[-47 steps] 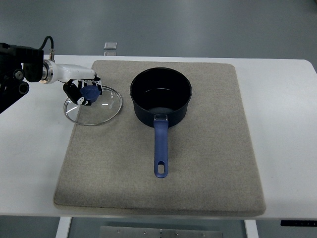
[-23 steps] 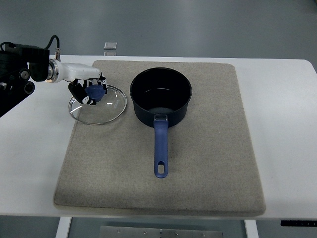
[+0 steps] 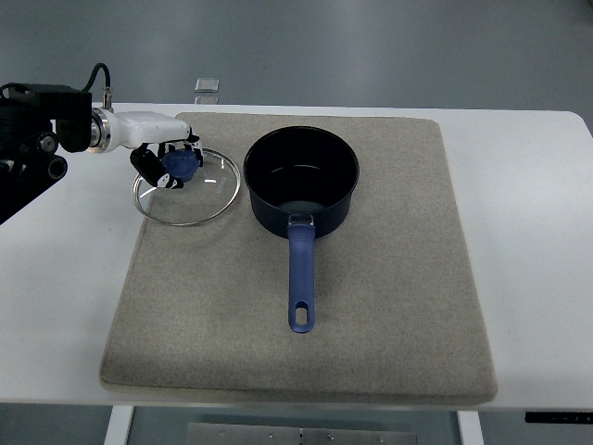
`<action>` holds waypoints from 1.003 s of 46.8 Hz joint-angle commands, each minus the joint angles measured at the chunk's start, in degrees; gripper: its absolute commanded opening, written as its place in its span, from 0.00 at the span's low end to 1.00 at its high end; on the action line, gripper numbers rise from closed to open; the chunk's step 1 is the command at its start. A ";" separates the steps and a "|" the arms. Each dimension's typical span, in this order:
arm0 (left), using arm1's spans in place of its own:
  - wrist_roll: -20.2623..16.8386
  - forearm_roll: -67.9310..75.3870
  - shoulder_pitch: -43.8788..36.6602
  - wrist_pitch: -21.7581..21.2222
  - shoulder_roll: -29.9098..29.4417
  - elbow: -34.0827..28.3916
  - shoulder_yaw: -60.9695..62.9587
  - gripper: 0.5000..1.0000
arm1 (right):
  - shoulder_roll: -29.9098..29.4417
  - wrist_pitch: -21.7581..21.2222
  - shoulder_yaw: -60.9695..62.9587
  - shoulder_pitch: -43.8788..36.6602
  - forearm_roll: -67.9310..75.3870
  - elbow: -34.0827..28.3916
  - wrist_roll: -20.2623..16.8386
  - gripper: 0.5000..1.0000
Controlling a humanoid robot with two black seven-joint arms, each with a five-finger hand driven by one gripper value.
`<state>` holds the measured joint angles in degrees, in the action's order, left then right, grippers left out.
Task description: Open pot lid and place left with left hand
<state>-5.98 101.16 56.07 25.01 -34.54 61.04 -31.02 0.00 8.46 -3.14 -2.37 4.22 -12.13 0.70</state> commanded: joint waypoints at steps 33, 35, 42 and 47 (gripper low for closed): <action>-0.17 -6.23 -0.18 -6.03 -1.05 0.39 3.33 0.95 | 0.00 -0.02 -0.03 0.00 0.00 0.00 0.00 0.83; -0.17 -8.78 -0.09 -5.76 -1.67 0.74 3.25 0.96 | 0.00 -0.02 -0.03 0.00 0.00 0.00 0.00 0.83; -0.17 -24.76 1.23 -5.15 -5.80 2.77 3.16 0.98 | 0.00 -0.02 0.06 0.00 0.00 0.00 0.00 0.83; -0.17 -39.26 1.58 -5.23 -7.91 1.63 3.16 0.98 | 0.00 0.07 -0.03 0.00 0.00 0.00 0.00 0.83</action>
<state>-6.20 71.08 57.56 19.87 -41.10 63.52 -27.85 0.00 8.44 -3.11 -2.37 4.22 -12.13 0.72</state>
